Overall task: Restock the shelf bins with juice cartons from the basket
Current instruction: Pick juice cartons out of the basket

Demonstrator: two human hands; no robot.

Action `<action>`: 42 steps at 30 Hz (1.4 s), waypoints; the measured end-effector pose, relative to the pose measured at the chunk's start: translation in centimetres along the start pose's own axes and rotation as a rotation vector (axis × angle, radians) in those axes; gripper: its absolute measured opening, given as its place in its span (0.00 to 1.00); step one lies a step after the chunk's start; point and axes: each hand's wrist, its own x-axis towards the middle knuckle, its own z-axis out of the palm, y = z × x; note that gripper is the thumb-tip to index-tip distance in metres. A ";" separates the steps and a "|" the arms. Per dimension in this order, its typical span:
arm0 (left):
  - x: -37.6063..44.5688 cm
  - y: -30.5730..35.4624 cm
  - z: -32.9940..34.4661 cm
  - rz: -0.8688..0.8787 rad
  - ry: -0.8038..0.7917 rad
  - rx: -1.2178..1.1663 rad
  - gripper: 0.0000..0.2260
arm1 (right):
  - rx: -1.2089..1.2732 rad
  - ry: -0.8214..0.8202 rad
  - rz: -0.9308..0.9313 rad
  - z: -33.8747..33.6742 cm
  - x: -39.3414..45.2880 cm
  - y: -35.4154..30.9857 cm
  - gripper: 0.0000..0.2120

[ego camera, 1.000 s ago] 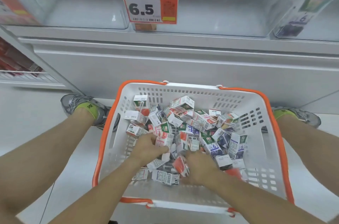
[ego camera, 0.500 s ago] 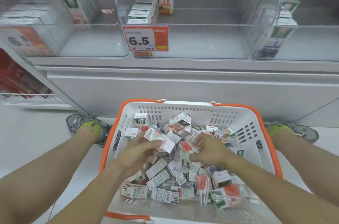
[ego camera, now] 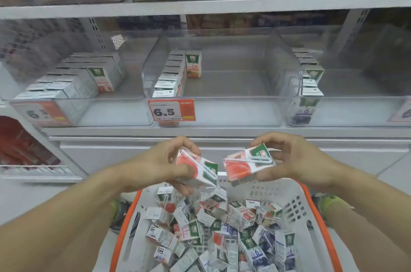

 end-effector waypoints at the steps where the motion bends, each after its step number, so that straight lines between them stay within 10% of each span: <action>1: 0.2 -0.3 -0.3 -0.023 -0.005 0.047 0.15 | 0.067 0.007 0.003 0.2 0.0 0.3 0.26; 19: 3.2 0.4 2.5 0.004 0.061 -0.744 0.26 | 0.435 0.313 0.222 1.0 0.7 -0.7 0.17; 42: 4.7 1.2 1.9 -0.072 0.040 -0.562 0.16 | -0.004 0.170 -0.039 0.7 1.9 -4.1 0.24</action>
